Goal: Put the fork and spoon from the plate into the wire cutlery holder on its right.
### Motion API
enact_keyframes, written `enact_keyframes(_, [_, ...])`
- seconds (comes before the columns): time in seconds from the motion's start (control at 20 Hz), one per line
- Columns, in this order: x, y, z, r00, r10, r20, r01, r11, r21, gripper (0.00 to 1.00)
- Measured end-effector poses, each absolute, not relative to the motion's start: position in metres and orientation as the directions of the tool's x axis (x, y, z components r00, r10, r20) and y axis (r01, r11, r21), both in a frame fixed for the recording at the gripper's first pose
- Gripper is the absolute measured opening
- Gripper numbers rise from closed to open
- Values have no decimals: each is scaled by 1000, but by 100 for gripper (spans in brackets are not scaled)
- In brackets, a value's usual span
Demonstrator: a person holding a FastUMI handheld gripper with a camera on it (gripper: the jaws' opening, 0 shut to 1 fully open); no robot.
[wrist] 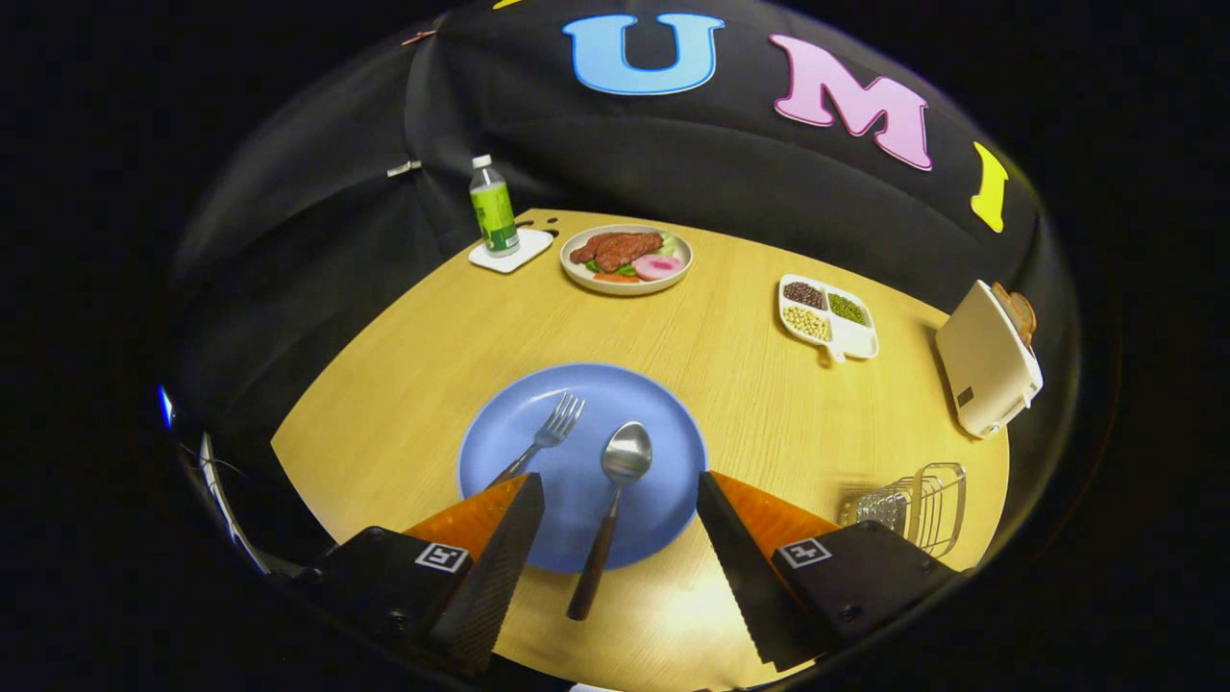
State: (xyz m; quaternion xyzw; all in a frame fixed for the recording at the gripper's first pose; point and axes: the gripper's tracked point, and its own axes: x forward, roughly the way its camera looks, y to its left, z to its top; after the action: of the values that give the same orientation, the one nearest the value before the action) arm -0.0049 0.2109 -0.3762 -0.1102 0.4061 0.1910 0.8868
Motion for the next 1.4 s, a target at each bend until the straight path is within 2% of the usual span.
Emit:
enact_keyframes(0.2, [-11, 214, -406, 544, 217, -811, -451, 890, -65, 96])
enact_keyframes(0.35, [-13, 213, -423, 507, 193, -840, -447, 892, -64, 67])
enact_keyframes(0.5, [-12, 209, -438, 473, 163, -866, -453, 888, -81, 59])
enact_keyframes(0.6, [-13, 207, -448, 445, 145, -884, -434, 898, -72, 42])
enact_keyframes(0.65, [-14, 206, -451, 430, 144, -891, -422, 905, -57, 31])
enact_keyframes(0.85, [-17, 204, -453, 347, 170, -922, -399, 917, 18, 13])
enact_keyframes(1.05, [-17, 206, -450, 287, 255, -924, -407, 905, 123, 8])
enact_keyframes(1.2, [-13, 200, -435, 291, 289, -912, -398, 904, 160, 5])
enact_keyframes(1.4, [-15, 180, -396, 306, 312, -900, -441, 884, 156, 5])
